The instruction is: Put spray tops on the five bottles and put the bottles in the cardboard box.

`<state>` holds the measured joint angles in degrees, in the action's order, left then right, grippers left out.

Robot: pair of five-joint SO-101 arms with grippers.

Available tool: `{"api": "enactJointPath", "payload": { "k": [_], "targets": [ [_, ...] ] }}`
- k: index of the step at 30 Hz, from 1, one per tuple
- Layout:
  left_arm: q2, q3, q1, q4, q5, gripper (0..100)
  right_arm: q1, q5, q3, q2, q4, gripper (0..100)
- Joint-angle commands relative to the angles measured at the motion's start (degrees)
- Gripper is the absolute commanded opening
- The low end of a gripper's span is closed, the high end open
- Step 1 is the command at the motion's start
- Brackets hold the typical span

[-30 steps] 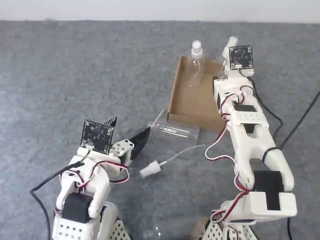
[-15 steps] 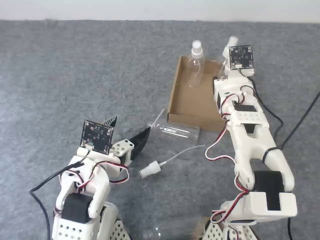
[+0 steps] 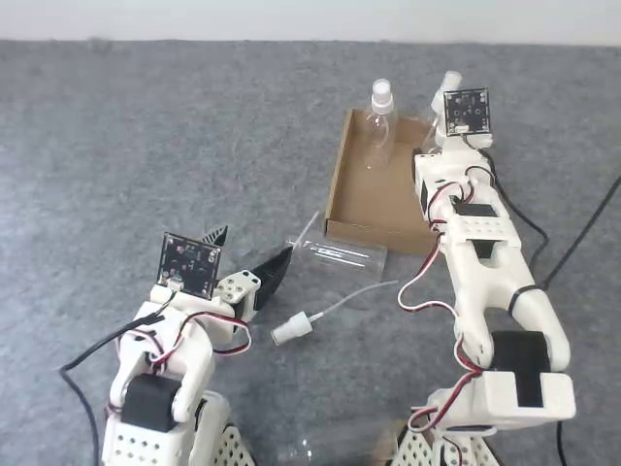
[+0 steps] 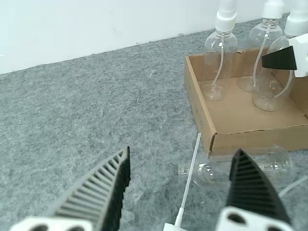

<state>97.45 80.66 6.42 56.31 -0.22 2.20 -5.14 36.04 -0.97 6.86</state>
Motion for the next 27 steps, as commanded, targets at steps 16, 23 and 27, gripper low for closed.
{"api": "enactJointPath", "payload": {
  "k": [16, 23, 27],
  "targets": [
    [0.53, -0.22, -0.35, -1.41, 0.09, 30, 0.92, 0.09, -1.14, 1.01, 0.75, 16.5],
    [0.53, -0.22, -0.35, -1.41, 0.09, 30, 1.1, 0.18, -1.05, 5.58, 3.21, 16.7],
    [0.53, -0.22, -0.35, -1.41, 0.09, 30, 1.19, 0.18, -1.14, 8.22, 6.2, 16.7]
  ]
}}
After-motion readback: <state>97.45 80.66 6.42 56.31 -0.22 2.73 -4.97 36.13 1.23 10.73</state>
